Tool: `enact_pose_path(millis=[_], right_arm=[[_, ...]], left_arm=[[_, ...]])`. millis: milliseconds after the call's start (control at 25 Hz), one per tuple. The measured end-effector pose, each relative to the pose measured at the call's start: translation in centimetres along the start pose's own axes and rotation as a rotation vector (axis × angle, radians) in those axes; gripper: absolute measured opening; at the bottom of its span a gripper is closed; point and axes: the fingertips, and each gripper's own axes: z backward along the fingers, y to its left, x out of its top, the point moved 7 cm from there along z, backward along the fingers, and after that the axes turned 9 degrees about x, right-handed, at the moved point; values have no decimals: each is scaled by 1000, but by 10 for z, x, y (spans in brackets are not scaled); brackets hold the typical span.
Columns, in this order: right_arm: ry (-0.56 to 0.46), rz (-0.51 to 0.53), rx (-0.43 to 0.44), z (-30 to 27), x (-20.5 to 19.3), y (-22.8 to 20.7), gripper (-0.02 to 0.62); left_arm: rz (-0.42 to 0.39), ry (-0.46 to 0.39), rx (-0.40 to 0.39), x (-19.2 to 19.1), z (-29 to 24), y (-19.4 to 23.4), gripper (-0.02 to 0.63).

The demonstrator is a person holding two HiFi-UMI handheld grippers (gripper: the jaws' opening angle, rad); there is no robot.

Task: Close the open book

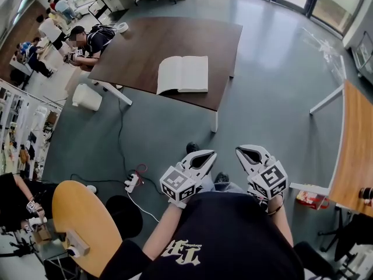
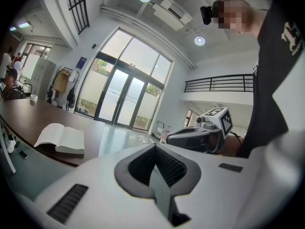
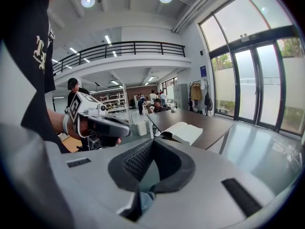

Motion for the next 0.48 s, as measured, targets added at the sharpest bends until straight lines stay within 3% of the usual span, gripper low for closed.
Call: enact_pose_path(millis=[480], right_arm=[[9, 13, 37, -12, 0, 4, -11]], left_arm=[[24, -8, 38, -3, 11, 7, 5]])
